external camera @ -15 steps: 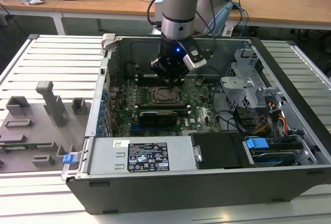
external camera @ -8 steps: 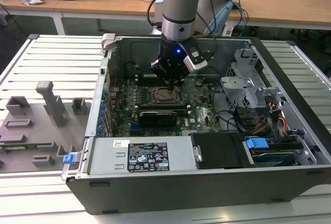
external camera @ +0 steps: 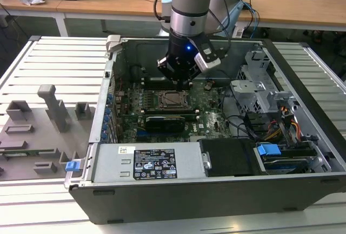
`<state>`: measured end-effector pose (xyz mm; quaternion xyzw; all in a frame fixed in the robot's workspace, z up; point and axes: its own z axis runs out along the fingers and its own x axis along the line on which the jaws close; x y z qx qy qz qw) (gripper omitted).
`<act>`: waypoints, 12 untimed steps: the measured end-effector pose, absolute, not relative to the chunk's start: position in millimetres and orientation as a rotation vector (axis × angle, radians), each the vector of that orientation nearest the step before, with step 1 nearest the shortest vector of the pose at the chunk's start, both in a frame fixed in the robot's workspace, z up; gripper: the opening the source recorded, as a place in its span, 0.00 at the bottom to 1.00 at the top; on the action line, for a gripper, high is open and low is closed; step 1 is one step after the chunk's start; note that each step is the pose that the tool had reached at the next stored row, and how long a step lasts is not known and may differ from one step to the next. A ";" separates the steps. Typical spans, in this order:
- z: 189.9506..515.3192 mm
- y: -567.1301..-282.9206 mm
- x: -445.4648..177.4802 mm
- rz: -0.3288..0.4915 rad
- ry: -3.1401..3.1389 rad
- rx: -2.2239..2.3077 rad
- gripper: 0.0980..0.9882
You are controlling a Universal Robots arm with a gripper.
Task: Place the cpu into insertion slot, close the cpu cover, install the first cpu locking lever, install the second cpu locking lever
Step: 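Install the second cpu locking lever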
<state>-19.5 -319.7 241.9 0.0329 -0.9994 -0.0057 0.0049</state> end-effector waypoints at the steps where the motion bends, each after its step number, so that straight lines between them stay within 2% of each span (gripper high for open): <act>1: 241.8 -320.5 -18.8 -0.019 -3.124 0.103 0.01; 12: 240.4 -355.7 -17.2 -0.088 -3.106 0.106 0.01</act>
